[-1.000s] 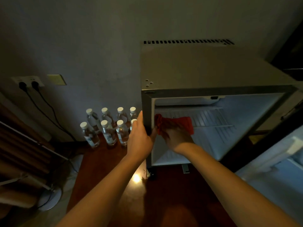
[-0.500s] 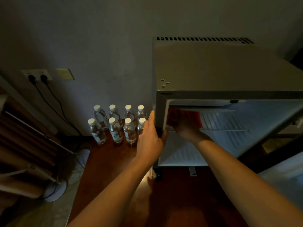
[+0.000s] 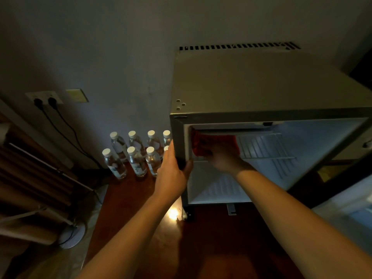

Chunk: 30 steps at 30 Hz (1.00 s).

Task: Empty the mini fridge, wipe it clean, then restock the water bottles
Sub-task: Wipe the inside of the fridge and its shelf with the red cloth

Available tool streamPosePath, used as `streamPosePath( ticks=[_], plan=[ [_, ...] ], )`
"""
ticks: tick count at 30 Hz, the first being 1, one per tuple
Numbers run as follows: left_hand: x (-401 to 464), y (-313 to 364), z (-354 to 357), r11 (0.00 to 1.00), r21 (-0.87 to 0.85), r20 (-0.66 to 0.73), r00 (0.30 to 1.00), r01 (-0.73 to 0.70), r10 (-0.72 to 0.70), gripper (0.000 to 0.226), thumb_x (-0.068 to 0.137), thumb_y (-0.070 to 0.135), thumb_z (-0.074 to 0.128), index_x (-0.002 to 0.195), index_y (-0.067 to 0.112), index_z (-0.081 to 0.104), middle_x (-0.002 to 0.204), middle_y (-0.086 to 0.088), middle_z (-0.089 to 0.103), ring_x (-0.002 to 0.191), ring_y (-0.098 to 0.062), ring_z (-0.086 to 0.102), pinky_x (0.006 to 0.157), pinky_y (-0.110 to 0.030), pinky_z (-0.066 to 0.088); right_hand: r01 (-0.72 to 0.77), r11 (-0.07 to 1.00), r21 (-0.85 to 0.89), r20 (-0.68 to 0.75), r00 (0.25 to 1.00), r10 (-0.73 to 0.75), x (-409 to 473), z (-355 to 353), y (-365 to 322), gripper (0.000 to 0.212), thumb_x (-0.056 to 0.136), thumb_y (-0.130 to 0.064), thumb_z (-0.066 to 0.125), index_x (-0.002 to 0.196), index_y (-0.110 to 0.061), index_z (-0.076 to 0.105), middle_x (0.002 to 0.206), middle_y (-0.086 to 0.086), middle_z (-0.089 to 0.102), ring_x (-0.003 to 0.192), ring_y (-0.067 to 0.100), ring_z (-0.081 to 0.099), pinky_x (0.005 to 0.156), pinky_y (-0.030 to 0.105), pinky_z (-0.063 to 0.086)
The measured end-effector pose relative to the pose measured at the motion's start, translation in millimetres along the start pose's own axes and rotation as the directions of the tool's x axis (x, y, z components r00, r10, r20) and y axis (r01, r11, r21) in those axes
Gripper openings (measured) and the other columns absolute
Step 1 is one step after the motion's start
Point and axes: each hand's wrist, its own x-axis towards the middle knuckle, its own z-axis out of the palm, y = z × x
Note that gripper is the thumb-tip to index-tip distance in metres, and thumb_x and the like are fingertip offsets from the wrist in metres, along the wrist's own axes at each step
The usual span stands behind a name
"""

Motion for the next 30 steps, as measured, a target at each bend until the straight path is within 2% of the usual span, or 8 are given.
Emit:
streamPosePath(
  ticks=[4, 6, 11, 17, 20, 23, 27, 30],
  plan=[
    [-1.3, 1.6, 1.4, 1.000, -0.006, -0.019, 1.000, -0.006, 0.005, 0.055, 0.092, 0.035, 0.063, 0.141, 0.036, 0.037, 0.132, 0.009, 0.051, 0.119, -0.013, 0.056, 0.094, -0.044, 0.055, -0.031, 0.995, 0.094, 0.027, 0.999, 0.028, -20.3, 5.5, 3.9, 0.035, 0.101, -0.027, 0.049, 0.135, -0.032, 0.056, 0.136, 0.000, 0.057, 0.125, 0.022, 0.052, 0.103, 0.034, 0.042],
    [-1.6, 2.6, 1.6, 1.000, -0.010, -0.024, 1.000, -0.011, 0.011, 0.056, 0.092, 0.036, 0.063, 0.141, 0.035, 0.037, 0.132, 0.007, 0.052, 0.119, -0.016, 0.057, 0.094, -0.046, 0.055, -0.069, 0.989, 0.127, 0.024, 0.998, 0.066, -27.2, 8.7, 2.4, 0.032, 0.101, -0.027, 0.049, 0.130, -0.032, 0.060, 0.133, -0.001, 0.060, 0.123, 0.021, 0.053, 0.101, 0.029, 0.040],
    [-1.3, 3.2, 2.4, 1.000, -0.005, -0.029, 0.999, -0.023, 0.023, 0.063, 0.090, 0.047, 0.062, 0.145, 0.035, 0.035, 0.131, 0.004, 0.050, 0.115, -0.018, 0.057, 0.090, -0.043, 0.054, -0.141, 0.975, 0.173, 0.026, 0.990, 0.138, -38.3, 11.3, 6.7, 0.035, 0.101, -0.029, 0.050, 0.135, -0.034, 0.055, 0.137, -0.003, 0.057, 0.126, 0.019, 0.050, 0.099, 0.023, 0.035],
    [2.1, -4.0, 5.1, 0.999, 0.032, -0.039, 0.999, -0.018, 0.019, 0.068, 0.092, 0.042, 0.062, 0.150, 0.032, 0.028, 0.135, 0.001, 0.049, 0.119, -0.023, 0.057, 0.091, -0.051, 0.055, -0.063, 0.995, 0.071, -0.025, 0.998, 0.065, -32.6, 21.6, 7.9, 0.042, 0.100, -0.031, 0.049, 0.142, -0.036, 0.046, 0.152, -0.005, 0.041, 0.142, 0.020, 0.033, 0.117, 0.037, 0.028],
    [1.5, -5.9, 5.2, 0.999, 0.047, -0.032, 0.999, -0.013, 0.015, 0.070, 0.093, 0.039, 0.062, 0.151, 0.033, 0.025, 0.137, 0.000, 0.047, 0.122, -0.025, 0.055, 0.092, -0.052, 0.055, -0.043, 0.999, 0.021, -0.049, 0.998, 0.044, -21.7, 18.6, 8.3, 0.041, 0.101, -0.031, 0.047, 0.141, -0.032, 0.047, 0.147, -0.001, 0.046, 0.137, 0.023, 0.041, 0.112, 0.039, 0.036],
    [2.9, -7.8, 3.7, 0.999, 0.044, -0.009, 1.000, -0.012, 0.013, 0.071, 0.093, 0.039, 0.062, 0.152, 0.035, 0.023, 0.138, 0.000, 0.046, 0.125, -0.025, 0.054, 0.093, -0.054, 0.055, -0.028, 1.000, 0.002, -0.077, 0.997, 0.028, -6.0, 13.5, 8.3, 0.042, 0.101, -0.025, 0.048, 0.143, -0.030, 0.045, 0.145, 0.002, 0.047, 0.133, 0.022, 0.043, 0.107, 0.032, 0.036],
    [3.4, -8.5, 2.0, 0.999, 0.049, 0.004, 1.000, -0.012, 0.011, 0.070, 0.093, 0.036, 0.063, 0.152, 0.032, 0.024, 0.140, 0.001, 0.044, 0.127, -0.024, 0.053, 0.095, -0.053, 0.054, -0.143, 0.989, 0.022, -0.052, 0.988, 0.144, 15.2, 10.0, 12.6, 0.049, 0.100, -0.022, 0.052, 0.147, -0.031, 0.038, 0.146, 0.003, 0.045, 0.132, 0.024, 0.045, 0.104, 0.034, 0.039],
    [2.9, -8.8, 1.2, 0.999, 0.045, 0.002, 1.000, -0.007, 0.007, 0.068, 0.093, 0.036, 0.062, 0.151, 0.031, 0.026, 0.140, 0.002, 0.045, 0.126, -0.022, 0.054, 0.096, -0.052, 0.054, -0.114, 0.990, -0.079, 0.000, 0.993, 0.114, 19.1, 8.0, 15.3, 0.059, 0.099, -0.015, 0.051, 0.150, -0.036, 0.031, 0.155, -0.001, 0.033, 0.139, 0.024, 0.035, 0.105, 0.033, 0.035]
  ],
)
